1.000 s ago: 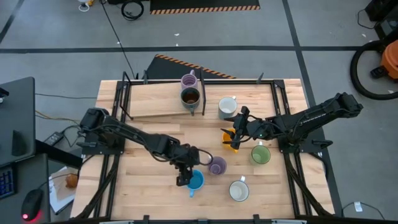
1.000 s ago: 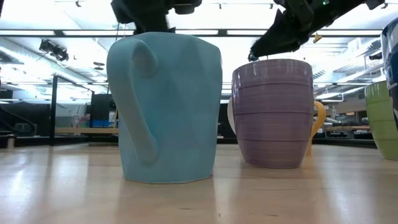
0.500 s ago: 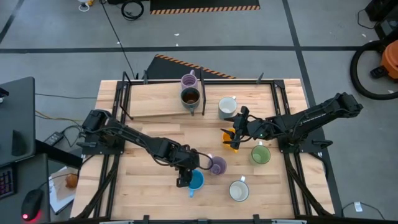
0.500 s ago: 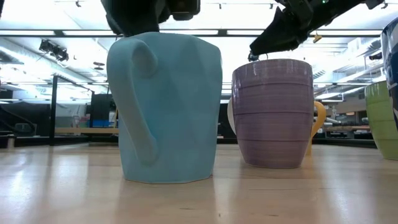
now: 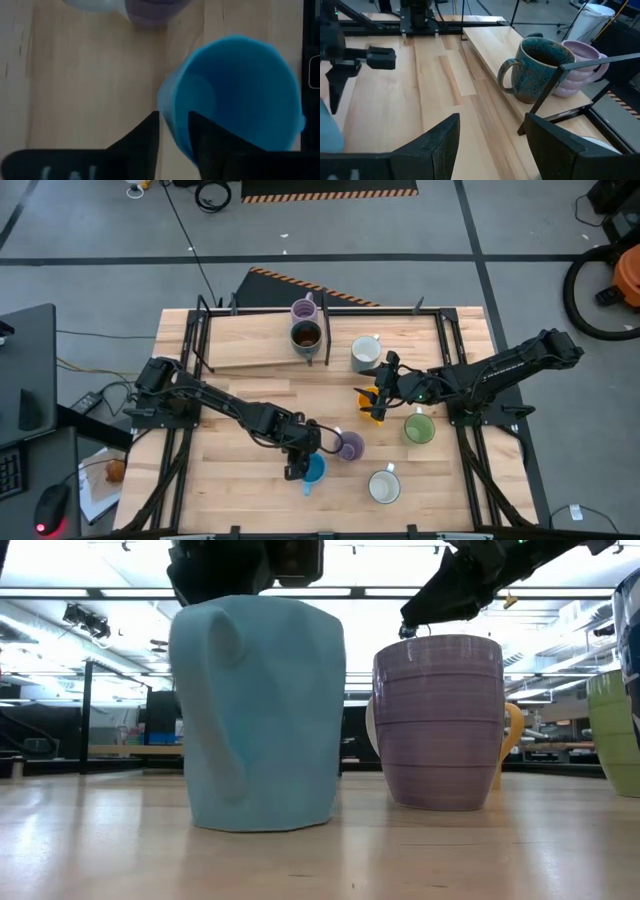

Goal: Place coffee mugs
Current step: Put the light blue mug on the shelf

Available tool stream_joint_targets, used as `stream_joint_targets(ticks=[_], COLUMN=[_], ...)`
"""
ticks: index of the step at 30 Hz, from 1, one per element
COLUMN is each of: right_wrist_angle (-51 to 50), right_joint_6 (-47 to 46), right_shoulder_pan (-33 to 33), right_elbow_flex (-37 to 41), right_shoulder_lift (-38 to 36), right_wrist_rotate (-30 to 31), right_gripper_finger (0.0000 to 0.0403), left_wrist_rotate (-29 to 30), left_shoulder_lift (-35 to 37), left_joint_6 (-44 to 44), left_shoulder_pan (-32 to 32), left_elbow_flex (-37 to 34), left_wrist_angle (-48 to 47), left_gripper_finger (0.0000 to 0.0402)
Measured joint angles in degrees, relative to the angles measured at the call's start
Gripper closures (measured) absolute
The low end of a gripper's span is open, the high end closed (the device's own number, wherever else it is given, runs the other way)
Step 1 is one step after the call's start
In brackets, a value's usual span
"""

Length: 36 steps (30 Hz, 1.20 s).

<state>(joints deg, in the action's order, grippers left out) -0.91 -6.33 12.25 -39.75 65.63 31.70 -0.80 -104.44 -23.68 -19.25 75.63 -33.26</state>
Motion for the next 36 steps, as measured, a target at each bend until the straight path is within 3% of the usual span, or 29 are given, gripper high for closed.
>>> stream_joint_targets(ticks=[6,14,21,36], right_wrist_angle=[0.0,0.13,0.22,0.16], right_joint_6=[-0.1,0.03,0.03,0.03], right_shoulder_pan=[0.0,0.0,0.04,0.07], right_elbow_flex=[0.0,0.0,0.0,0.0], right_shoulder_lift=[0.0,0.0,0.0,0.0], right_wrist_rotate=[-0.06,-0.24,-0.45,-1.81], right_gripper_finger=[0.0174,0.0174,0.0174,0.0174], left_wrist_rotate=[0.23,2.42,3.41,3.2], left_shoulder_lift=[0.2,1.85,2.33,2.36], left_joint_6=[-0.22,8.11,27.91,74.55], left_shoulder_pan=[0.8,3.35,7.29,12.08], left_elbow_flex=[0.03,1.22,1.73,1.75], left_wrist_angle=[-3.56,-12.07,-20.37,-19.95], left_gripper_finger=[0.0373,0.0378,0.0376,0.0372])
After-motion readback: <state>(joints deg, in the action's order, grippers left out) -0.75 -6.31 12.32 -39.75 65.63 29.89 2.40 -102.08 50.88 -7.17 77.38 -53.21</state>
